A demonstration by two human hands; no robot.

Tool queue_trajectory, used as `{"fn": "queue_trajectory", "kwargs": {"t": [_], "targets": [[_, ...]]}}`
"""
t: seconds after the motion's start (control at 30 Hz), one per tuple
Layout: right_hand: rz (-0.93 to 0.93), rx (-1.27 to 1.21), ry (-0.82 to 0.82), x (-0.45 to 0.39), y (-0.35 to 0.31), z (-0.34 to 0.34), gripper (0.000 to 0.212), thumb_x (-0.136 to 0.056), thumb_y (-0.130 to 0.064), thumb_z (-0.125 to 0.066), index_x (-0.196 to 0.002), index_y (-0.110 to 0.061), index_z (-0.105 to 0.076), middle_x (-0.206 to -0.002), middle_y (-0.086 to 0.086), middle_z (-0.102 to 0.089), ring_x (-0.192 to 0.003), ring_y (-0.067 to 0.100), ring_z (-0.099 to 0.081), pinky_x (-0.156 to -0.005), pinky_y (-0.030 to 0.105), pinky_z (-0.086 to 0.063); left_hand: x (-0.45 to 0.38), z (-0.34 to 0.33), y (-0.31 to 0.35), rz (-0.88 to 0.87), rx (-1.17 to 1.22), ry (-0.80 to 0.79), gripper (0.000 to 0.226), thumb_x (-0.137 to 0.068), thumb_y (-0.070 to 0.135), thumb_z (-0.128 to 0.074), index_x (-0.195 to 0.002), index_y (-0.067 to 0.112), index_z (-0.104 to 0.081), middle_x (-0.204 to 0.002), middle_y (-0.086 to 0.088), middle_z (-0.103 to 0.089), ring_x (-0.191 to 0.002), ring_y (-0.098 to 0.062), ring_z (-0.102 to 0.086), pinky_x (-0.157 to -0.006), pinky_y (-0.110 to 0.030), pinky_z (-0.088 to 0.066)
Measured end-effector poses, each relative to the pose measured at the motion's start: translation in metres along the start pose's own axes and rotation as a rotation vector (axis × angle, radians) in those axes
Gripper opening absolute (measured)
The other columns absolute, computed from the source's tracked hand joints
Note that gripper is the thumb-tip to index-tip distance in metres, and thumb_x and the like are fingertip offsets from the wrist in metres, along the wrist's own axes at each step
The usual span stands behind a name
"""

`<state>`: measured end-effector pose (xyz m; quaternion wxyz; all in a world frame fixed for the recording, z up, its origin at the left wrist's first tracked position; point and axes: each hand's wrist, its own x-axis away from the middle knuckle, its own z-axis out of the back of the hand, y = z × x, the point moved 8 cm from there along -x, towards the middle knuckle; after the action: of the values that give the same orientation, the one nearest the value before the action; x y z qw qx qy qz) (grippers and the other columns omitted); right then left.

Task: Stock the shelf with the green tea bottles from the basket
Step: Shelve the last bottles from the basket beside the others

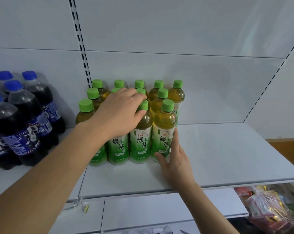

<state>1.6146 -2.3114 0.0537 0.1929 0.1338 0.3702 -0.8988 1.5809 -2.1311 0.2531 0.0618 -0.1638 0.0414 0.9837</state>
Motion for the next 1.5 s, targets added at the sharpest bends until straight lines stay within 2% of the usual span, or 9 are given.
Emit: {"fn": "queue_trajectory", "kwargs": {"t": [0.13, 0.23, 0.4, 0.63, 0.83, 0.93, 1.17, 1.3, 1.5], "targets": [[-0.028, 0.016, -0.027, 0.000, 0.001, -0.002, 0.110, -0.098, -0.049, -0.073, -0.174, -0.029, 0.005, -0.162, 0.004, -0.053, -0.141, 0.031, -0.057, -0.106, 0.049, -0.055, 0.000, 0.000, 0.004, -0.017, -0.049, 0.039, 0.066, -0.108, 0.046, -0.052, -0.167, 0.021, -0.034, -0.161, -0.004, -0.047, -0.151, -0.027, -0.041, -0.127, -0.052, -0.033], [-0.026, 0.074, 0.017, 0.000, 0.002, -0.002, 0.107, -0.097, -0.057, -0.067, -0.174, -0.021, -0.003, -0.166, 0.008, -0.046, -0.147, 0.030, -0.049, -0.116, 0.048, -0.049, 0.000, -0.002, 0.008, -0.018, -0.116, 0.059, 0.075, -0.106, 0.058, -0.046, -0.169, 0.021, -0.027, -0.168, -0.006, -0.038, -0.159, -0.029, -0.030, -0.131, -0.059, -0.022], [0.026, 0.295, 0.131, 0.010, -0.001, 0.010, 0.092, -0.100, -0.064, -0.054, -0.170, -0.011, -0.026, -0.170, 0.017, -0.041, -0.159, 0.038, -0.038, -0.123, 0.058, -0.041, 0.001, 0.006, 0.020, -0.049, -0.107, 0.190, 0.073, -0.105, 0.056, -0.044, -0.164, 0.014, -0.036, -0.164, -0.012, -0.042, -0.159, -0.035, -0.030, -0.131, -0.064, -0.020], [-0.065, 0.507, 0.162, 0.050, 0.016, 0.043, 0.075, -0.109, -0.062, -0.042, -0.167, -0.015, -0.038, -0.176, 0.020, -0.029, -0.166, 0.040, -0.021, -0.129, 0.062, -0.028, 0.005, -0.019, 0.077, -0.202, 0.018, 0.294, 0.067, -0.107, 0.048, -0.048, -0.158, 0.006, -0.047, -0.166, -0.021, -0.041, -0.159, -0.042, -0.031, -0.130, -0.062, -0.024], [-0.210, 0.630, 0.145, 0.098, 0.057, 0.088, 0.076, -0.109, -0.065, -0.036, -0.172, -0.022, -0.029, -0.182, 0.013, -0.016, -0.169, 0.034, -0.006, -0.136, 0.057, -0.012, 0.016, -0.052, 0.146, -0.285, 0.059, 0.356, 0.067, -0.105, 0.049, -0.053, -0.156, 0.006, -0.053, -0.169, -0.023, -0.039, -0.162, -0.043, -0.028, -0.130, -0.066, -0.021], [-0.261, 0.658, 0.176, 0.124, 0.078, 0.120, 0.076, -0.109, -0.065, -0.036, -0.171, -0.021, -0.031, -0.181, 0.014, -0.019, -0.169, 0.034, -0.008, -0.135, 0.058, -0.013, 0.019, -0.061, 0.179, -0.303, 0.005, 0.375, 0.067, -0.105, 0.048, -0.054, -0.157, 0.006, -0.052, -0.171, -0.025, -0.036, -0.163, -0.044, -0.024, -0.129, -0.068, -0.020], [-0.409, 0.687, 0.143, 0.173, 0.137, 0.181, 0.078, -0.109, -0.068, -0.028, -0.172, -0.023, -0.024, -0.182, 0.009, -0.016, -0.170, 0.032, -0.001, -0.135, 0.060, -0.014, 0.018, -0.115, 0.276, -0.435, 0.008, 0.198, 0.073, -0.104, 0.056, -0.043, -0.161, 0.010, -0.049, -0.172, -0.023, -0.035, -0.162, -0.044, -0.026, -0.129, -0.067, -0.024], [-0.478, 0.702, 0.176, 0.207, 0.165, 0.211, 0.077, -0.108, -0.067, -0.030, -0.171, -0.022, -0.030, -0.181, 0.011, -0.019, -0.169, 0.034, -0.007, -0.135, 0.060, -0.015, 0.030, -0.152, 0.343, -0.515, 0.088, 0.152, 0.074, -0.102, 0.060, -0.048, -0.160, 0.014, -0.051, -0.172, -0.021, -0.037, -0.161, -0.044, -0.030, -0.128, -0.066, -0.028], [-0.625, 0.729, 0.207, 0.276, 0.221, 0.234, 0.073, -0.106, -0.058, -0.047, -0.164, -0.015, -0.045, -0.174, 0.019, -0.036, -0.164, 0.041, -0.025, -0.128, 0.064, -0.029, 0.062, -0.219, 0.428, -0.653, 0.197, -0.024, 0.071, -0.104, 0.056, -0.045, -0.162, 0.013, -0.048, -0.173, -0.020, -0.035, -0.164, -0.040, -0.025, -0.131, -0.061, -0.025]]}}
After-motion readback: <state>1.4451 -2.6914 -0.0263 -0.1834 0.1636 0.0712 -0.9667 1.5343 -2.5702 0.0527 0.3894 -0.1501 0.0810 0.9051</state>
